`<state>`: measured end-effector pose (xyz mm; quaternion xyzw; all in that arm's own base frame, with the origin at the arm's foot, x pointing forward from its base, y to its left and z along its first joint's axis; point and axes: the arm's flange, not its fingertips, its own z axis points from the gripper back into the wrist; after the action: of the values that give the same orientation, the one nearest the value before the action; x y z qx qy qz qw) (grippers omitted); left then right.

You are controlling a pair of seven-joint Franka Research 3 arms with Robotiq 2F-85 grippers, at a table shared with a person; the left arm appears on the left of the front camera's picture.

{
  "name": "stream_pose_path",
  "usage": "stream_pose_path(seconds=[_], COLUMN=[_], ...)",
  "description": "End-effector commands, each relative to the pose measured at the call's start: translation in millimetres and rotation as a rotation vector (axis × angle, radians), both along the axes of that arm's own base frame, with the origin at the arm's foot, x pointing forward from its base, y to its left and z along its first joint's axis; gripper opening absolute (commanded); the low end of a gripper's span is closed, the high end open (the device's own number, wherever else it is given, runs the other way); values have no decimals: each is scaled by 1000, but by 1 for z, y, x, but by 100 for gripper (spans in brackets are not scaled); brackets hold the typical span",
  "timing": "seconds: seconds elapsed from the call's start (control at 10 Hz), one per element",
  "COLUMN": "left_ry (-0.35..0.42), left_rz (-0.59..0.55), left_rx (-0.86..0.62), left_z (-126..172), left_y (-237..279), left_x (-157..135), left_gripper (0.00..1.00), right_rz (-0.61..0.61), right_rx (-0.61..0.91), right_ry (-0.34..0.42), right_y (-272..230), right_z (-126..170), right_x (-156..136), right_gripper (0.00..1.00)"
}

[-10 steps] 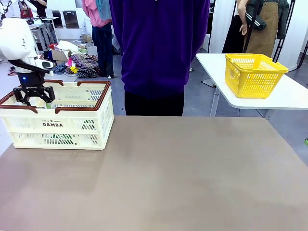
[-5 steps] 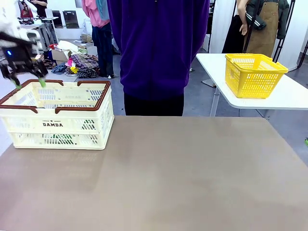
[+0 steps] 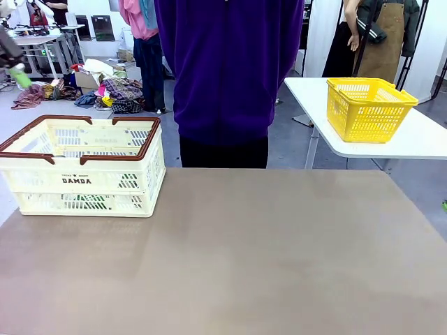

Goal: Place the drinks into the Shopping basket.
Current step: Pick up one drink and place it into the Shopping basket.

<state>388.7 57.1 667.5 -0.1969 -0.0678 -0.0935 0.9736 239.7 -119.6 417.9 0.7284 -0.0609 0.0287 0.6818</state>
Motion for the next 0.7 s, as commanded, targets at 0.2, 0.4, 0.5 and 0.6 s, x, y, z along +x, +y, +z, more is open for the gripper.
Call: stream_pose_path(seconds=[0.2,0.4,0.5,0.6], left_ry=[-86,-49,-49,-49], left_rz=[3,-87,-87,-87], left_rx=[-605,-279,-279,-279], left_z=[-87,-32,-32,-32], left_y=[84,39,39,39], left_x=[-87,-62,-62,-62], left_gripper=[100,100,100,100], right_rz=[-5,-5,-5,-5], right_rx=[16,16,16,16], right_ry=[-17,-17,-17,-17], right_y=[-1,-1,-1,-1], right_z=[3,3,3,3], right_x=[2,2,2,2], right_gripper=[100,100,100,100])
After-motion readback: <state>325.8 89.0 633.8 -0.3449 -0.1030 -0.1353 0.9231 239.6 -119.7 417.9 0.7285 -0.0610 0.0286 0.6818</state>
